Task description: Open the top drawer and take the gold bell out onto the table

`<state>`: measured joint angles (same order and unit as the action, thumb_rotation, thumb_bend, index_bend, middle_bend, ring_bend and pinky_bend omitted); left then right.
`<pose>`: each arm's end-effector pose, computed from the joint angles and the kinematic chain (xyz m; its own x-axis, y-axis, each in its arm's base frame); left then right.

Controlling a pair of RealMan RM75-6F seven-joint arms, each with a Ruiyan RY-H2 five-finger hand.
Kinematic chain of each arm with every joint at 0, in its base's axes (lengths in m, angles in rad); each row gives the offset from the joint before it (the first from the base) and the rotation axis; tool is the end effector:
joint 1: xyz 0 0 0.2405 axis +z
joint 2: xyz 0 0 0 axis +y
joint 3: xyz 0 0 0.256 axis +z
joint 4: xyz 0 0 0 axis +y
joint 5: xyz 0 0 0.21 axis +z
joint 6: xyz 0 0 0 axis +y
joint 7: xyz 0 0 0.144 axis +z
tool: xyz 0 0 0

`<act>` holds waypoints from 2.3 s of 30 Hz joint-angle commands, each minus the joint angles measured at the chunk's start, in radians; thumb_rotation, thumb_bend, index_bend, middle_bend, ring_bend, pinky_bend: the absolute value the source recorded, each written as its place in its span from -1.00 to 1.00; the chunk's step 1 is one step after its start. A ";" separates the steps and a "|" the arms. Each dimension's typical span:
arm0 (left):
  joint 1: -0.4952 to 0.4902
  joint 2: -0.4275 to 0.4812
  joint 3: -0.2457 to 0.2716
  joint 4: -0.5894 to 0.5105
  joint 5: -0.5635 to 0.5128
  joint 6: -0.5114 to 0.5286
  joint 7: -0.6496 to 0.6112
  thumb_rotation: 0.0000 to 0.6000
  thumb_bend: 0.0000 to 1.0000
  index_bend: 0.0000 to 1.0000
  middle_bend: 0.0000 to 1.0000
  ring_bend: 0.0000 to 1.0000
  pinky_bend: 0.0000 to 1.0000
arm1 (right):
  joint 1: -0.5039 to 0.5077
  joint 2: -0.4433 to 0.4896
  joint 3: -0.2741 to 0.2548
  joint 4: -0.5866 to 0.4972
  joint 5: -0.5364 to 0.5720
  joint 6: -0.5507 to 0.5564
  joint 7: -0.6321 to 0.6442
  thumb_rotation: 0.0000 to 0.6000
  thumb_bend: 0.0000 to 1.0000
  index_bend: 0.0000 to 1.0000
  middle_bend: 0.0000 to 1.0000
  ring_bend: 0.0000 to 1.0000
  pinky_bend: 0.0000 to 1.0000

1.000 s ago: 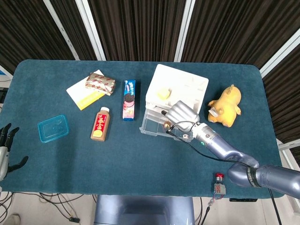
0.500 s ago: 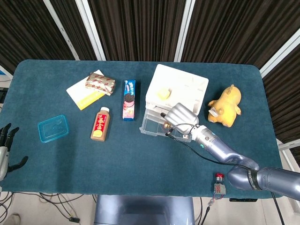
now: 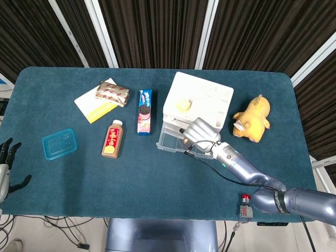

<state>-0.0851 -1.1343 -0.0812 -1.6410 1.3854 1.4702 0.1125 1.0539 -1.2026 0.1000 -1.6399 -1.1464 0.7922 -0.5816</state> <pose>-0.3172 0.1863 0.1596 0.4442 0.0001 0.8959 0.8914 0.0996 -0.4420 -0.0733 -0.3804 0.0579 0.8271 0.0463 0.5602 -0.3997 -0.6522 0.6441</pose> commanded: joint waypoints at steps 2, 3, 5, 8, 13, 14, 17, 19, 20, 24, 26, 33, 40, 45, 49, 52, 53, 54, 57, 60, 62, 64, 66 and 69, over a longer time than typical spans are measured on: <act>0.000 0.001 -0.001 -0.001 -0.001 0.000 0.000 1.00 -0.62 -0.79 -1.00 -1.00 -1.00 | 0.002 -0.004 0.001 0.007 0.004 -0.002 -0.009 1.00 -0.61 -0.23 1.00 1.00 1.00; 0.000 0.001 -0.001 -0.001 -0.002 -0.001 0.000 1.00 -0.62 -0.79 -1.00 -1.00 -1.00 | 0.004 -0.005 0.000 0.010 0.006 -0.003 -0.014 1.00 -0.61 -0.22 1.00 1.00 1.00; 0.000 0.001 0.000 -0.001 -0.001 -0.002 0.000 1.00 -0.62 -0.79 -1.00 -1.00 -1.00 | 0.006 -0.007 -0.003 0.015 0.010 -0.008 -0.023 1.00 -0.61 -0.22 1.00 1.00 1.00; 0.000 0.001 0.000 -0.002 -0.001 -0.001 -0.001 1.00 -0.62 -0.79 -1.00 -1.00 -1.00 | 0.010 -0.001 -0.005 0.010 0.022 -0.025 -0.022 1.00 -0.61 -0.21 1.00 1.00 1.00; -0.001 0.001 0.000 -0.002 0.000 -0.002 0.000 1.00 -0.62 -0.79 -1.00 -1.00 -1.00 | 0.017 0.009 -0.006 0.004 0.029 -0.043 -0.021 1.00 -0.61 -0.19 1.00 1.00 1.00; -0.001 0.001 0.000 -0.002 0.000 -0.002 0.000 1.00 -0.62 -0.79 -1.00 -1.00 -1.00 | 0.018 0.008 -0.005 0.004 0.030 -0.045 -0.019 1.00 -0.61 -0.19 1.00 1.00 1.00; 0.000 0.001 0.000 -0.003 -0.002 -0.001 0.000 1.00 -0.62 -0.80 -1.00 -1.00 -1.00 | 0.021 0.005 -0.007 0.009 0.028 -0.050 -0.019 1.00 -0.61 -0.16 1.00 1.00 1.00; 0.000 0.001 -0.001 -0.003 -0.003 -0.001 -0.001 1.00 -0.62 -0.80 -1.00 -1.00 -1.00 | 0.023 0.002 -0.006 0.010 0.031 -0.053 -0.016 1.00 -0.61 -0.13 1.00 1.00 1.00; 0.000 0.002 -0.001 -0.003 -0.003 -0.002 -0.001 1.00 -0.62 -0.80 -1.00 -1.00 -1.00 | 0.023 0.001 -0.006 0.012 0.032 -0.053 -0.016 1.00 -0.61 -0.13 1.00 1.00 1.00; -0.001 0.002 0.000 -0.002 -0.003 -0.002 -0.002 1.00 -0.62 -0.79 -1.00 -1.00 -1.00 | 0.028 -0.002 -0.008 0.016 0.036 -0.058 -0.021 1.00 -0.61 -0.11 1.00 1.00 1.00; -0.001 0.001 0.000 -0.003 -0.003 -0.003 -0.003 1.00 -0.62 -0.79 -1.00 -1.00 -1.00 | 0.030 -0.003 -0.009 0.016 0.037 -0.059 -0.024 1.00 -0.61 -0.11 1.00 1.00 1.00; -0.001 0.002 -0.001 -0.003 -0.005 -0.004 -0.004 1.00 -0.62 -0.79 -1.00 -1.00 -1.00 | 0.036 -0.003 -0.008 0.012 0.045 -0.063 -0.024 1.00 -0.61 -0.16 1.00 1.00 1.00; -0.002 0.003 0.000 -0.004 -0.006 -0.006 -0.003 1.00 -0.62 -0.80 -1.00 -1.00 -1.00 | 0.046 0.006 -0.009 0.004 0.057 -0.073 -0.031 1.00 -0.61 -0.19 1.00 1.00 1.00; -0.002 0.003 -0.001 -0.004 -0.006 -0.005 -0.004 1.00 -0.62 -0.79 -1.00 -1.00 -1.00 | 0.056 0.008 -0.009 -0.002 0.066 -0.075 -0.042 1.00 -0.61 -0.19 1.00 1.00 1.00; -0.002 0.003 -0.001 -0.004 -0.006 -0.005 -0.003 1.00 -0.62 -0.80 -1.00 -1.00 -1.00 | 0.063 0.013 -0.011 -0.012 0.080 -0.084 -0.047 1.00 -0.61 -0.19 1.00 1.00 1.00; -0.002 0.003 -0.001 -0.004 -0.006 -0.005 -0.002 1.00 -0.62 -0.79 -1.00 -1.00 -1.00 | 0.066 0.015 -0.010 -0.015 0.086 -0.081 -0.046 1.00 -0.61 -0.19 1.00 1.00 1.00; -0.002 0.003 -0.001 -0.004 -0.007 -0.005 -0.002 1.00 -0.62 -0.80 -1.00 -1.00 -1.00 | 0.065 0.016 -0.009 -0.016 0.086 -0.079 -0.044 1.00 -0.61 -0.19 1.00 1.00 1.00; -0.002 0.003 -0.001 -0.004 -0.008 -0.006 -0.002 1.00 -0.62 -0.80 -1.00 -1.00 -1.00 | 0.065 0.017 -0.009 -0.017 0.087 -0.077 -0.042 1.00 -0.61 -0.19 1.00 1.00 1.00; -0.002 0.004 -0.001 -0.006 -0.010 -0.007 -0.001 1.00 -0.62 -0.80 -1.00 -1.00 -1.00 | 0.063 0.021 -0.008 -0.020 0.086 -0.066 -0.040 1.00 -0.61 -0.19 1.00 1.00 1.00; -0.002 0.004 -0.001 -0.006 -0.010 -0.008 0.001 1.00 -0.62 -0.80 -1.00 -1.00 -1.00 | 0.061 0.024 -0.008 -0.023 0.085 -0.055 -0.044 1.00 -0.61 -0.19 1.00 1.00 1.00; -0.002 0.004 -0.001 -0.007 -0.010 -0.009 0.002 1.00 -0.62 -0.79 -1.00 -1.00 -1.00 | 0.060 0.025 -0.008 -0.025 0.084 -0.045 -0.049 1.00 -0.61 -0.19 1.00 1.00 1.00; -0.002 0.004 -0.001 -0.008 -0.010 -0.008 0.002 1.00 -0.62 -0.79 -1.00 -1.00 -1.00 | 0.058 0.024 -0.007 -0.024 0.083 -0.034 -0.056 1.00 -0.61 -0.19 1.00 1.00 1.00; -0.002 0.005 -0.001 -0.008 -0.011 -0.008 0.002 1.00 -0.62 -0.79 -1.00 -1.00 -1.00 | 0.057 0.023 -0.006 -0.025 0.086 -0.025 -0.061 1.00 -0.61 -0.20 1.00 1.00 1.00; -0.002 0.005 -0.001 -0.008 -0.012 -0.010 0.002 1.00 -0.62 -0.80 -1.00 -1.00 -1.00 | 0.057 0.024 -0.007 -0.027 0.093 -0.020 -0.068 1.00 -0.61 -0.19 1.00 1.00 1.00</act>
<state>-0.0875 -1.1289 -0.0820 -1.6494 1.3730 1.4602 0.1143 1.1108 -1.1794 0.0935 -1.6660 -1.0547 0.7719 -0.6482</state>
